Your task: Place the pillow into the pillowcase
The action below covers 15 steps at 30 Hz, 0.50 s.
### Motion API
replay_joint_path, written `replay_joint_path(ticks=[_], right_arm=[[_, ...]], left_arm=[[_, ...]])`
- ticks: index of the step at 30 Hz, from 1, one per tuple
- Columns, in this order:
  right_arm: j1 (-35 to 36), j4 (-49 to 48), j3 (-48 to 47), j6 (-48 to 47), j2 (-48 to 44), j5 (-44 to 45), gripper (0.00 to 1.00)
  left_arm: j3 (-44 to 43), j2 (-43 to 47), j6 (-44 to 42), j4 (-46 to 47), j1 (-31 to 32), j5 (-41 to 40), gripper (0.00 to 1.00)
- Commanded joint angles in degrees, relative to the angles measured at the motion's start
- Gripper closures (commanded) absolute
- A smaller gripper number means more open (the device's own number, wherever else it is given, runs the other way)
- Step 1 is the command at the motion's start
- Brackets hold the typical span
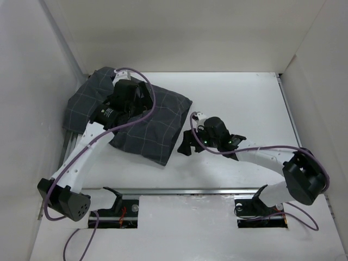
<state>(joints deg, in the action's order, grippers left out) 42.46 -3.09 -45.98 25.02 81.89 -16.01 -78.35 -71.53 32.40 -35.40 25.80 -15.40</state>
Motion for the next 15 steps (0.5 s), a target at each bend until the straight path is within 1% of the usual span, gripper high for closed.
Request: replay_joint_path(ticks=[1, 3, 4, 6, 7, 8, 9, 11, 12, 13, 14, 15], right_arm=[[0.6, -3.5, 2.7, -4.9, -2.4, -3.2, 0.04], [0.6, -8.3, 2.7, -3.4, -1.8, -6.2, 0.03], [0.6, -11.8, 0.7, -2.9, -0.9, -9.0, 0.02], [1.2, -15.1, -3.3, -2.9, 2.9, -13.2, 0.00], [1.8, -15.1, -4.2, -1.9, 4.1, -14.0, 0.00], [1.8, -18.4, -5.1, -1.9, 5.5, -14.7, 0.00], [2.4, -19.6, -6.1, -0.8, 8.5, -14.8, 0.00], [2.5, -22.3, -9.8, 0.6, 12.3, -13.6, 0.00], [2.5, -22.3, -11.3, 2.6, 16.3, -12.3, 0.00], [2.5, -22.3, -12.6, 3.1, 18.1, -11.4, 0.04], [2.5, -23.1, -13.9, 3.7, 19.6, -11.4, 0.22], [1.9, -24.6, -14.6, 5.0, 20.5, -11.4, 0.51]], left_arm=[[-0.3, -0.7, -0.8, 1.4, -0.3, 0.5, 0.00], [-0.3, -0.7, -0.8, 1.4, -0.3, 0.5, 0.00], [0.2, -0.7, -0.8, 1.4, -0.3, 0.5, 0.00], [0.2, -0.2, -0.8, 1.4, -0.3, 0.5, 0.00], [0.2, -0.2, -0.8, 0.9, -0.3, 0.5, 0.00], [0.2, -0.2, -0.8, 0.9, -0.3, 0.0, 0.00], [0.8, 0.3, -0.2, 0.9, -0.3, -0.5, 0.00], [1.4, 0.9, -0.1, 0.9, -0.8, -0.5, 0.00], [1.4, 0.9, -0.1, 0.9, -0.8, -0.5, 0.00], [1.9, 1.4, 0.5, 0.9, -0.8, -0.5, 0.00], [1.9, 1.4, 0.5, 0.9, -0.8, -0.5, 0.00], [1.9, 1.4, 0.5, 0.9, -0.8, -0.5, 0.00]])
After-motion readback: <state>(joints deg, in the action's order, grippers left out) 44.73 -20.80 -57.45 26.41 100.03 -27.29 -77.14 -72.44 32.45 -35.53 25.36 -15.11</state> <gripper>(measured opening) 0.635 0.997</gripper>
